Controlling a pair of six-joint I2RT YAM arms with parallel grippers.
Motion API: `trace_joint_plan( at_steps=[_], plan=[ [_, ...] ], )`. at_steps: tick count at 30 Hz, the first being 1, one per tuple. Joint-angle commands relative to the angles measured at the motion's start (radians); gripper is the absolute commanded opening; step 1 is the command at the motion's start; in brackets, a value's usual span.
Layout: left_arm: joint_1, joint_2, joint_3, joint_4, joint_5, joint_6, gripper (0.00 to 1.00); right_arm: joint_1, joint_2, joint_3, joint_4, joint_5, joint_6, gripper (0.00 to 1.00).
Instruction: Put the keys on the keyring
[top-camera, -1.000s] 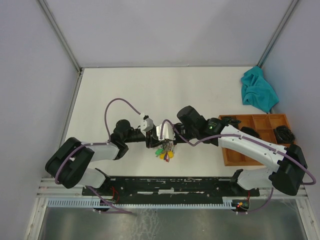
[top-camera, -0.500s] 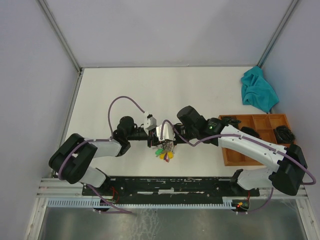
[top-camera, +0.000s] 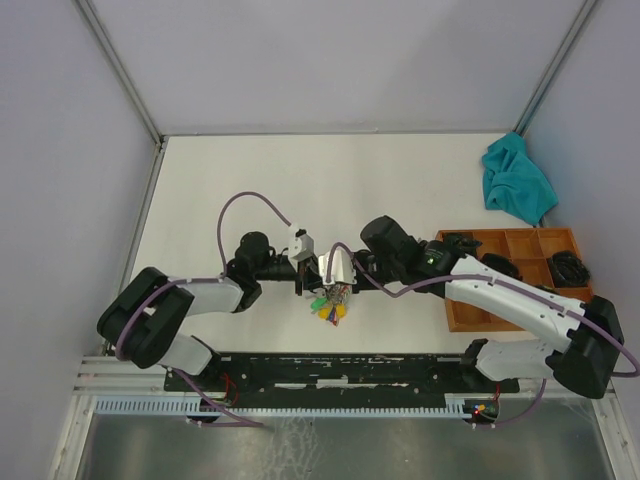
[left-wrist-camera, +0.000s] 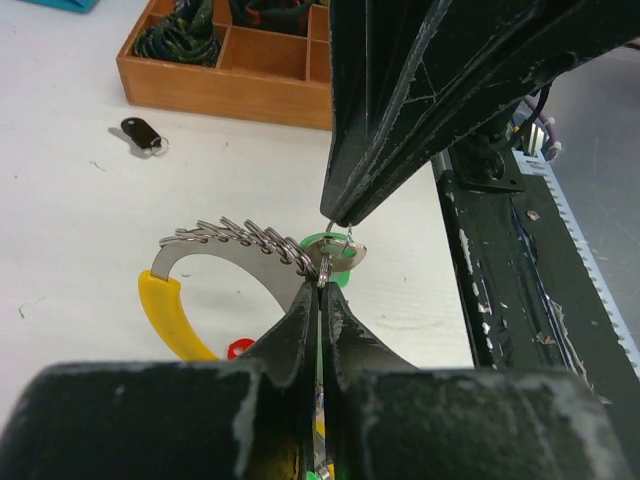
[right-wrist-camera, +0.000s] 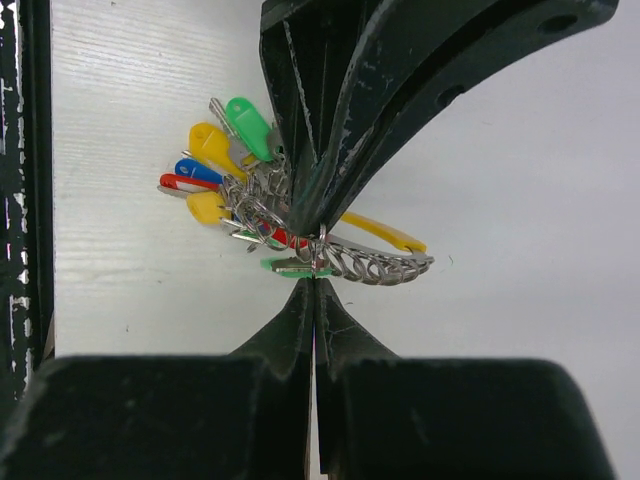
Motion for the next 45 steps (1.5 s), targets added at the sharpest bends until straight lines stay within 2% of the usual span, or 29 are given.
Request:
trace_joint_plan(
  at_steps=[1,15,20,24,29,30,31,36,45],
  plan=[
    [0.010,-0.033,-0.005,0.105,-0.044,-0.022,0.03,0.000,-0.076,-0.021,0.020,0.031,0.040,0.01],
    [0.015,-0.061,-0.053,0.283,-0.147,-0.146,0.03,0.002,-0.023,-0.074,0.106,-0.086,0.112,0.01],
    [0.016,-0.063,-0.072,0.294,-0.136,-0.123,0.03,0.001,-0.032,-0.109,0.164,-0.046,0.155,0.01],
    [0.017,-0.080,-0.087,0.270,-0.124,-0.076,0.03,-0.043,-0.078,-0.159,0.222,-0.005,0.205,0.14],
    [0.017,-0.099,-0.097,0.236,-0.099,-0.027,0.03,-0.180,-0.109,-0.228,0.363,-0.169,0.308,0.25],
    [0.016,-0.102,-0.098,0.231,-0.097,-0.021,0.03,-0.202,-0.104,-0.236,0.384,-0.220,0.325,0.35],
    [0.017,-0.103,-0.098,0.225,-0.094,-0.015,0.03,-0.222,-0.097,-0.243,0.408,-0.254,0.335,0.37],
    [0.017,-0.104,-0.100,0.216,-0.072,0.001,0.03,-0.293,-0.075,-0.276,0.540,-0.397,0.389,0.38],
    [0.017,-0.109,-0.098,0.202,-0.057,0.014,0.03,-0.324,-0.020,-0.252,0.580,-0.568,0.380,0.38]
  ],
)
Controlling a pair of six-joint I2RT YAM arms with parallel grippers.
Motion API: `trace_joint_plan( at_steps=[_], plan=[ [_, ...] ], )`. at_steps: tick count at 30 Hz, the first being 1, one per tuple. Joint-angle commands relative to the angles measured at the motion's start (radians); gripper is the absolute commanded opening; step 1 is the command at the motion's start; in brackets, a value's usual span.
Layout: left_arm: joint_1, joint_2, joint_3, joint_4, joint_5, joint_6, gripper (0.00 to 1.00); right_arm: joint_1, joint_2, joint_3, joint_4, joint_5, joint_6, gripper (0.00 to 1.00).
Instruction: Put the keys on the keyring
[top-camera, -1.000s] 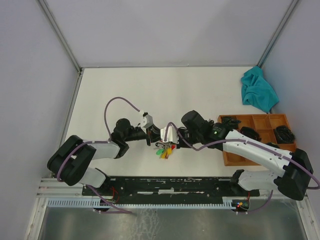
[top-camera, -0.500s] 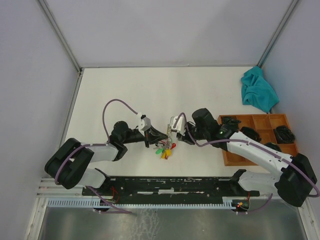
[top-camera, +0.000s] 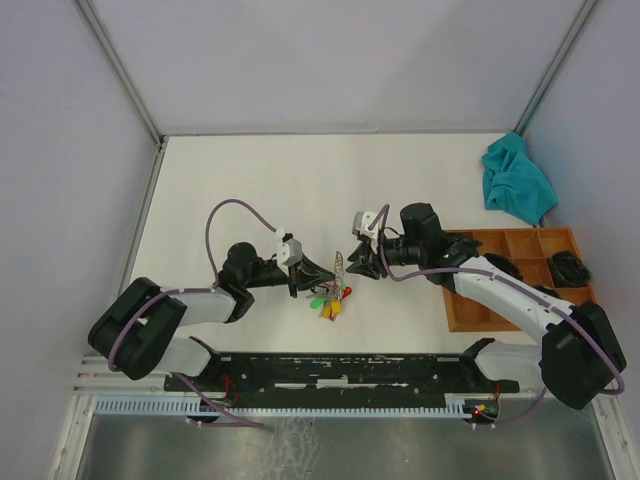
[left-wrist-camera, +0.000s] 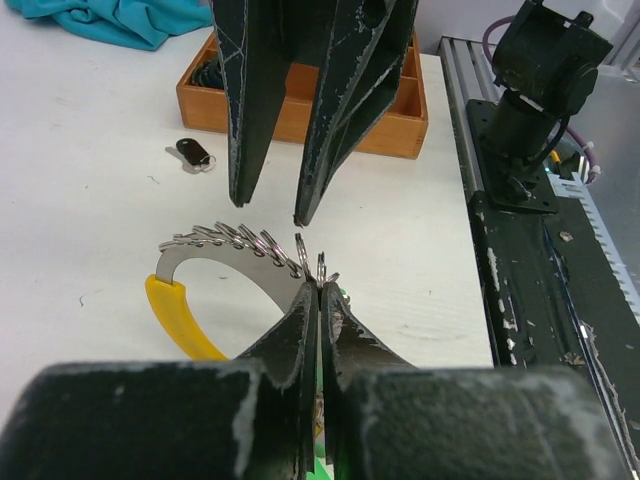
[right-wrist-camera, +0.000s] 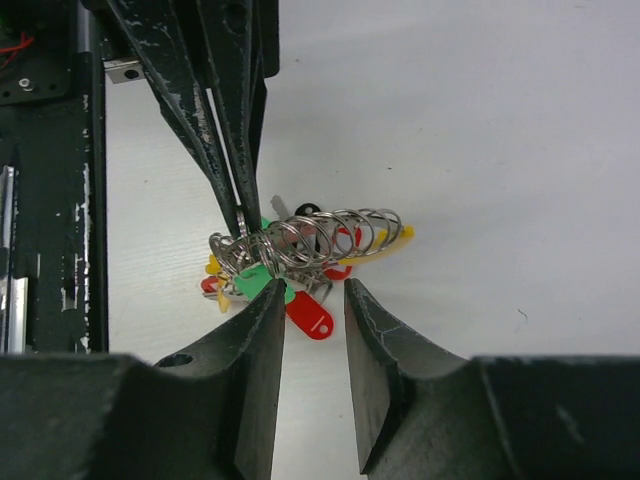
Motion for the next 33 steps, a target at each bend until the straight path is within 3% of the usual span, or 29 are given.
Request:
trace_joint_plan(
  at_steps=[1,15,22,33],
  plan=[
    [0.005,-0.033,0.005,0.044,0.033,0.047,0.03,-0.003,0.027,0.023,0.062,-0.140,0.005,0.38],
    [0.003,-0.032,0.003,0.041,0.049,0.055,0.03,-0.029,-0.013,0.024,0.041,-0.128,0.004,0.35],
    [0.004,-0.032,0.005,0.038,0.060,0.057,0.03,-0.029,0.028,0.049,0.045,-0.176,0.016,0.25],
    [0.004,-0.032,0.005,0.059,0.077,0.048,0.03,-0.029,0.084,0.069,0.073,-0.232,0.034,0.26]
  ],
)
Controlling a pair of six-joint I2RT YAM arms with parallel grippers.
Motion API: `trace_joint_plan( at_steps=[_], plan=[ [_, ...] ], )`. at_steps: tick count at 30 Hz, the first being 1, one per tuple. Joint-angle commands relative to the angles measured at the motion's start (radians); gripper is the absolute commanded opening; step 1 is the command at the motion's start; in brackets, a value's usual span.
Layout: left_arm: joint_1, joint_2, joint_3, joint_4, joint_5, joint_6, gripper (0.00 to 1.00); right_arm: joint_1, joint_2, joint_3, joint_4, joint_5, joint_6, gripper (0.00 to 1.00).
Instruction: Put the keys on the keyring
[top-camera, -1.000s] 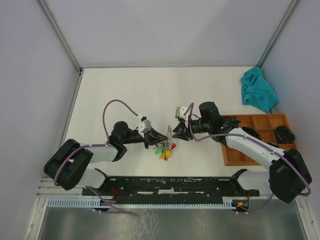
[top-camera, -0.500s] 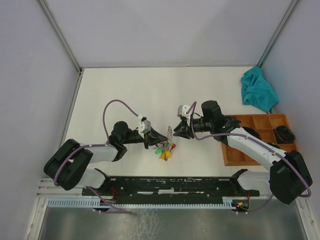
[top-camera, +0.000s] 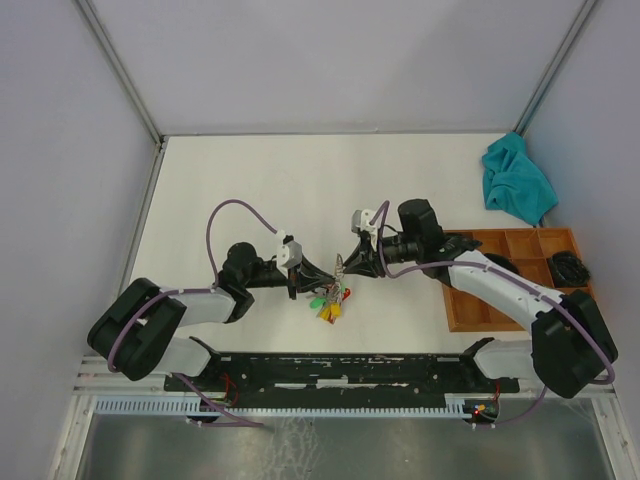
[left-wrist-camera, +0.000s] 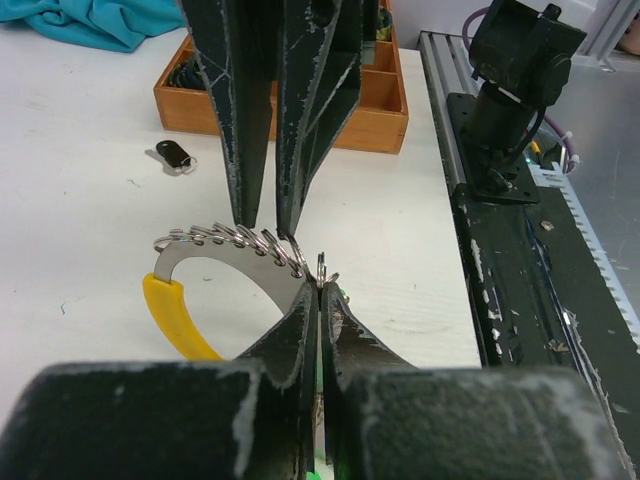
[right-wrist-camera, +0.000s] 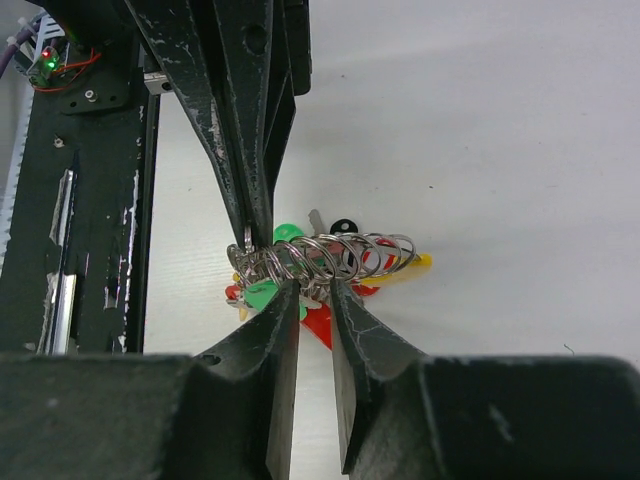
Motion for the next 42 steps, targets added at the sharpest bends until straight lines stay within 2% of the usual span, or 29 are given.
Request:
trace_joint_plan(
  at_steps=[1,9,15,19,25,33,42],
  plan=[
    [0.003,-0.025,0.005,0.069,0.031,0.039,0.03,-0.004,0.021,0.053,0.055,-0.075,0.020,0.27],
    [0.000,-0.021,0.002,0.091,0.023,0.030,0.03,-0.004,0.057,0.069,0.078,-0.145,0.051,0.26],
    [0.002,-0.024,-0.002,0.091,-0.005,0.032,0.03,-0.003,0.040,0.078,0.031,-0.172,0.029,0.12],
    [0.002,-0.026,0.002,0.064,-0.036,0.042,0.03,-0.003,0.019,0.099,-0.063,-0.196,-0.024,0.08],
    [0.002,-0.032,0.001,0.057,-0.038,0.044,0.03,-0.004,0.039,0.135,-0.160,-0.240,-0.072,0.08],
    [0.002,-0.035,-0.004,0.075,-0.013,0.045,0.03,-0.003,0.061,0.144,-0.127,-0.165,-0.018,0.16],
    [-0.004,-0.033,-0.005,0.089,0.017,0.042,0.03,-0.003,0.062,0.136,-0.091,-0.123,0.014,0.17]
  ],
)
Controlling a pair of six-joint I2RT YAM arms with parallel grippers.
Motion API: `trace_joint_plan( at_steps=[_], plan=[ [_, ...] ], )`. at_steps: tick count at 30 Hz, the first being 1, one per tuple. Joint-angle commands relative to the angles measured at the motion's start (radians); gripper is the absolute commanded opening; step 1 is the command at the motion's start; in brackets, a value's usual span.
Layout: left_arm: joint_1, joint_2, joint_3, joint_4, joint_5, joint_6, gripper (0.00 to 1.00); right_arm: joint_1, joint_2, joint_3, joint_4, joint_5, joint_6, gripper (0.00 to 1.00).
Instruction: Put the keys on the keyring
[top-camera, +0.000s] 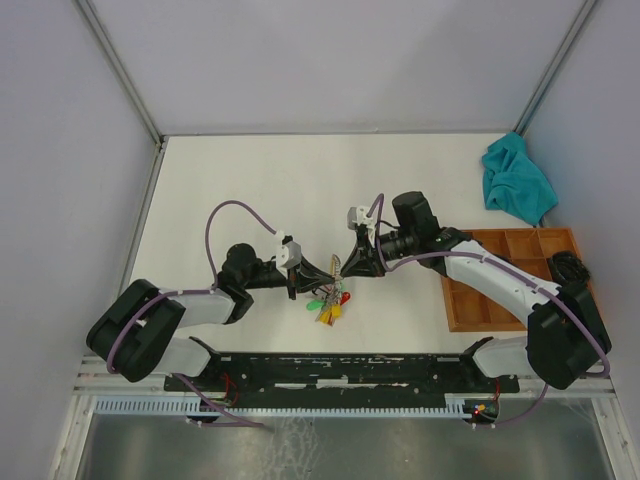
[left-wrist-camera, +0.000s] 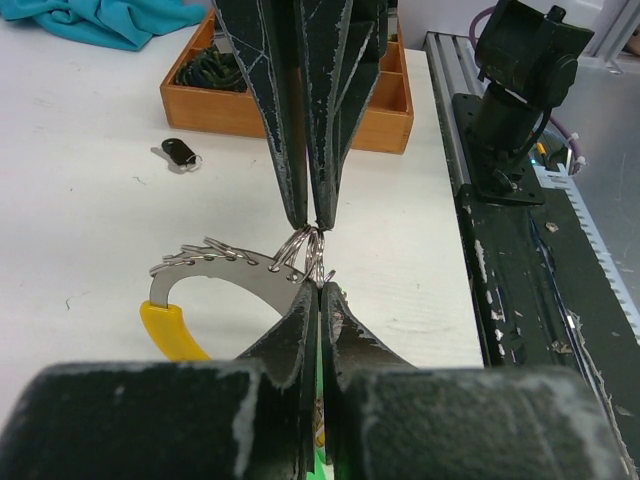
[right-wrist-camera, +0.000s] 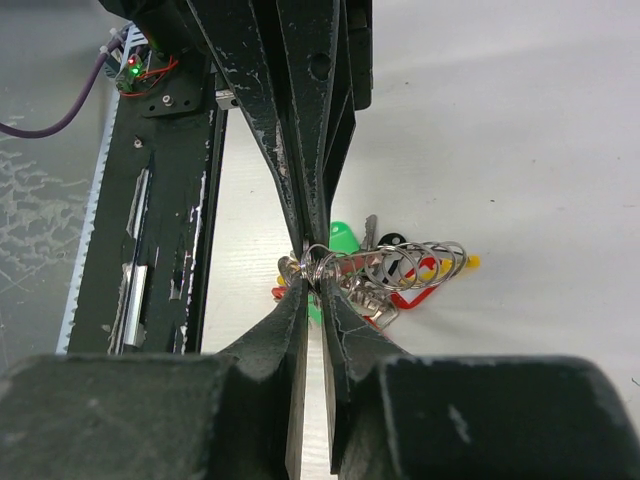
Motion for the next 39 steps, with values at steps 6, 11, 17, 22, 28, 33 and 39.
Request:
trace_joint_plan(
  at_steps=[6,11,17,22,28,33,39],
  plan=[
    [-0.005,-0.024,0.006,0.087,0.035,0.045,0.03,0.004,0.026,0.045,0.042,0.003,0.008,0.20],
    [-0.007,-0.023,0.008,0.083,0.041,0.045,0.03,0.010,0.039,0.056,0.015,-0.002,-0.010,0.21],
    [-0.010,-0.019,0.010,0.081,0.054,0.049,0.03,0.015,0.059,0.072,-0.016,-0.018,-0.041,0.23],
    [-0.011,-0.023,0.013,0.051,0.048,0.066,0.03,0.022,0.078,0.116,-0.132,-0.061,-0.126,0.26],
    [-0.011,-0.034,0.014,0.017,0.038,0.090,0.03,0.024,0.059,0.148,-0.301,-0.052,-0.256,0.29],
    [-0.012,-0.033,0.014,0.015,0.043,0.094,0.03,0.024,-0.014,0.117,-0.297,0.056,-0.256,0.29],
    [-0.011,-0.031,0.017,0.014,0.053,0.094,0.03,0.032,-0.106,0.031,-0.166,0.163,-0.222,0.30]
  ],
)
